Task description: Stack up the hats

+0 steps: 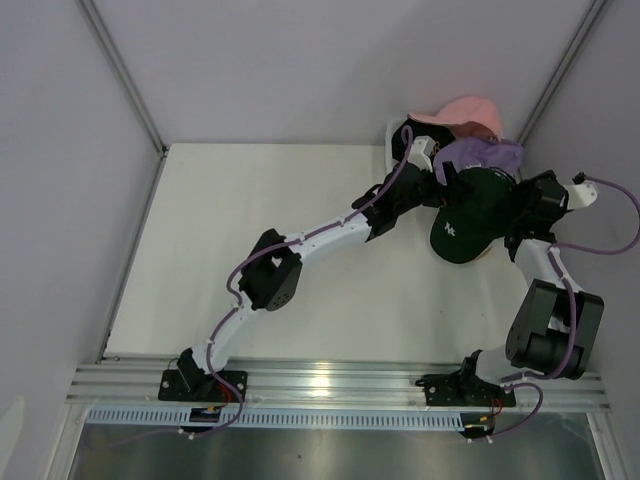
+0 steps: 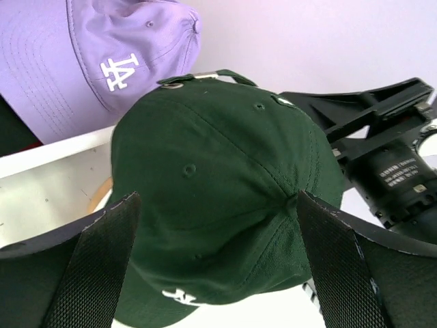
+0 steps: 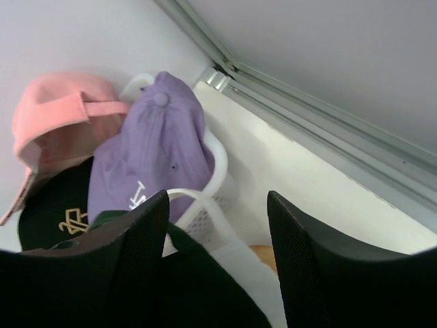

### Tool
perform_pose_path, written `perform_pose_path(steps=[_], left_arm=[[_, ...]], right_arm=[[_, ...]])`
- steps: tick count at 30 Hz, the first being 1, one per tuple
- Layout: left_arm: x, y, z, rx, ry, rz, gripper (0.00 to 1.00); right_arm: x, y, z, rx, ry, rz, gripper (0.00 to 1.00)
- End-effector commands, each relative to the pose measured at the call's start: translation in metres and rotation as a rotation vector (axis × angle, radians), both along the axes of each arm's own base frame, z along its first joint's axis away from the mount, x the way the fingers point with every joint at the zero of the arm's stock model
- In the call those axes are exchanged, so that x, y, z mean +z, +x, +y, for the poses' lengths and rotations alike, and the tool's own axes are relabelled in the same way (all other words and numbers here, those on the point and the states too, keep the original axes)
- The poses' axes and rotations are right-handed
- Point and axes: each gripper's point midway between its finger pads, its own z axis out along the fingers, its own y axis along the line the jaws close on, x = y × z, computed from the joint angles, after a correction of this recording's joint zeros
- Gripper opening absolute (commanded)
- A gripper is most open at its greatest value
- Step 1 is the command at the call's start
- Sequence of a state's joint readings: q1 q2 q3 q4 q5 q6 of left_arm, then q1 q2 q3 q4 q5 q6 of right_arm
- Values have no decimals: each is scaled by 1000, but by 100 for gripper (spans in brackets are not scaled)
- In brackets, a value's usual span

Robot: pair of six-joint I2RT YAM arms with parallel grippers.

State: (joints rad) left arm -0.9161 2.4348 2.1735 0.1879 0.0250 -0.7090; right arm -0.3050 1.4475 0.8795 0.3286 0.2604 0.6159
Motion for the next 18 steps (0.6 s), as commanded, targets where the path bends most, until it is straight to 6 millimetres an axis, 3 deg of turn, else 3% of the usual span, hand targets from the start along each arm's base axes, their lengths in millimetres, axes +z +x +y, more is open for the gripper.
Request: perform_pose_path(steps=[1,7,11,12,16,18], left_arm=[[50,-5,6,11,-21,-77,98],[53,-8,11,9,21,-78,99],[38,-10,16,4,88,-49,100],[24,-8,22,33,141,-18,99],[7,-2,44,85,220,39,99],[10,-2,58,111,230,62,99]], right_arm=[[-151,-67,46,101,134,566,61],[-164,-66,79,187,149,635,61],[-170,-74,103,251,150,675,60],[-170,-76,108,261,145,678,60],[-166,-79,133,324,124,677,60],[-159,-81,139,337,110,669,60]])
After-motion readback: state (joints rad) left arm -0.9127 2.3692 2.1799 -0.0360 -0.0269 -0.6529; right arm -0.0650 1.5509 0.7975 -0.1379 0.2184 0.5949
